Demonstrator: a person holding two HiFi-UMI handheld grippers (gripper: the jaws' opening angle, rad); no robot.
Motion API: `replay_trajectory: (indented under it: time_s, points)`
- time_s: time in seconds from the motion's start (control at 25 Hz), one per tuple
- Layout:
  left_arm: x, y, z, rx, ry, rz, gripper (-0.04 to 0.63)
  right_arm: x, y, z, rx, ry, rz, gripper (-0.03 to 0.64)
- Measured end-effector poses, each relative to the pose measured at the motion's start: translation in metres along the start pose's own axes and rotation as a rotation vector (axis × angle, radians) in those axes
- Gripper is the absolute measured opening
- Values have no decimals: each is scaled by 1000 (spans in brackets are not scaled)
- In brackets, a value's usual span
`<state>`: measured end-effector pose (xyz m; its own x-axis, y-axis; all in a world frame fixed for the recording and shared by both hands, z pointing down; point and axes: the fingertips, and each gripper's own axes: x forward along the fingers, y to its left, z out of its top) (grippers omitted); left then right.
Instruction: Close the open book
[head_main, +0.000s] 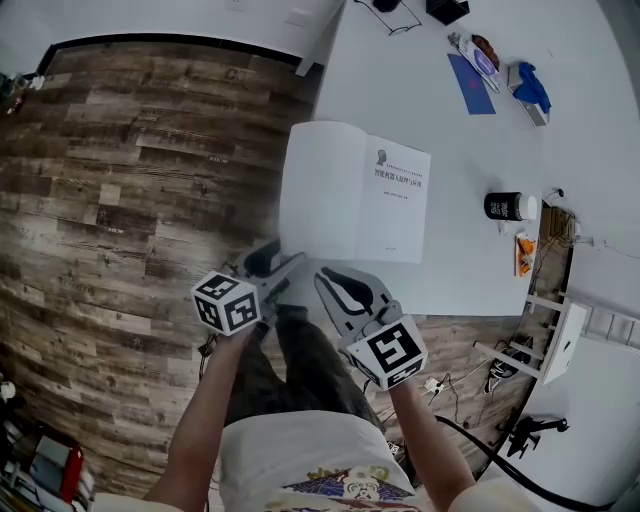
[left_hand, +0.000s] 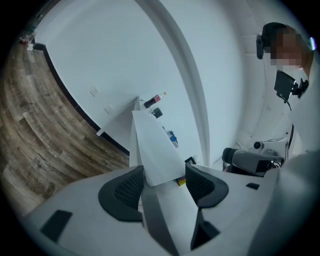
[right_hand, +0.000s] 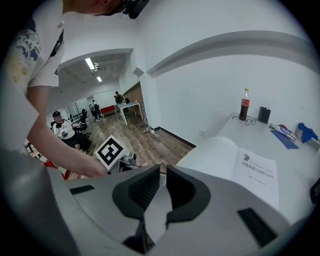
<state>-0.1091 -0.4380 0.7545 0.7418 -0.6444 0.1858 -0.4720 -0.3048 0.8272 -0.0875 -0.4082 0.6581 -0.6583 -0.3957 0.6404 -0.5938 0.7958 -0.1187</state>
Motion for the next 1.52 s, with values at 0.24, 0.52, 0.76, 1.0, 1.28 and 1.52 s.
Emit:
replay_trajectory:
  time_s: [0.24, 0.52, 0.76, 1.0, 1.28, 1.52]
  points:
    - [-10, -7, 14, 27, -45, 0, 156, -4, 1, 3, 0, 6, -21, 22]
    - [-20, -15, 36, 69, -86, -3, 21, -9, -3, 14, 5, -8, -55, 22]
    - [-21, -38, 45, 118, -59, -17, 17, -19, -4, 30, 3, -31, -73, 21]
    - [-24, -50, 53, 148, -8, -25, 15, -24, -5, 41, 10, -55, -87, 22]
    - [-19, -73, 63, 195, 52, -44, 15, -31, -8, 43, 89, -87, -90, 21]
    - [-10, -88, 68, 213, 84, -41, 15, -42, -16, 48, 107, -113, -104, 21]
